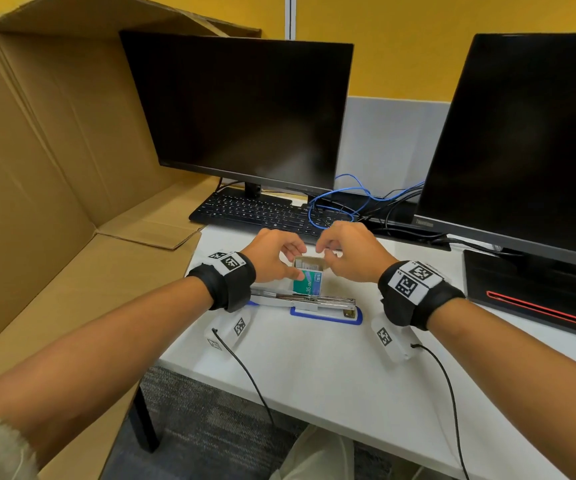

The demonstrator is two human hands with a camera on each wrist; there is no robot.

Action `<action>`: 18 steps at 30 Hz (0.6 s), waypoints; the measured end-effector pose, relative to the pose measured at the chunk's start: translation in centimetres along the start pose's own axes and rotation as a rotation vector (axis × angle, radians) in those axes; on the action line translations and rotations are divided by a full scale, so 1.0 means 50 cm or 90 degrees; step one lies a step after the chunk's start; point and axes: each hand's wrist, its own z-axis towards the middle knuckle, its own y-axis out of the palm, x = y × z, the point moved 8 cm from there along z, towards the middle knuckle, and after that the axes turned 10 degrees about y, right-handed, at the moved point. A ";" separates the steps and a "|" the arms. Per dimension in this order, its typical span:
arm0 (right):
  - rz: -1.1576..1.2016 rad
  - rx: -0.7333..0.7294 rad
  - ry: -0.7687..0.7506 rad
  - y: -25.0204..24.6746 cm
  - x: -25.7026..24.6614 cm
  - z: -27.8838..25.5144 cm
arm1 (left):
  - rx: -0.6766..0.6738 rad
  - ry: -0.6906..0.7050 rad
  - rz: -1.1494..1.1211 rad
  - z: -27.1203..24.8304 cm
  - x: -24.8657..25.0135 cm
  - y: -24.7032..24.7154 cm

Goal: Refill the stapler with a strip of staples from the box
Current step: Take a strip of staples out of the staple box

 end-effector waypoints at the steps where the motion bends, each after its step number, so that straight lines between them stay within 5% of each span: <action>1: 0.011 -0.035 -0.008 0.007 -0.013 0.001 | 0.002 0.000 0.003 0.000 0.001 0.000; 8: -0.058 -0.275 -0.002 0.093 -0.043 0.002 | 0.017 0.007 0.000 -0.003 0.000 -0.002; 18: -0.036 -0.265 0.011 0.085 -0.035 0.012 | 0.017 -0.006 0.002 -0.002 -0.005 0.000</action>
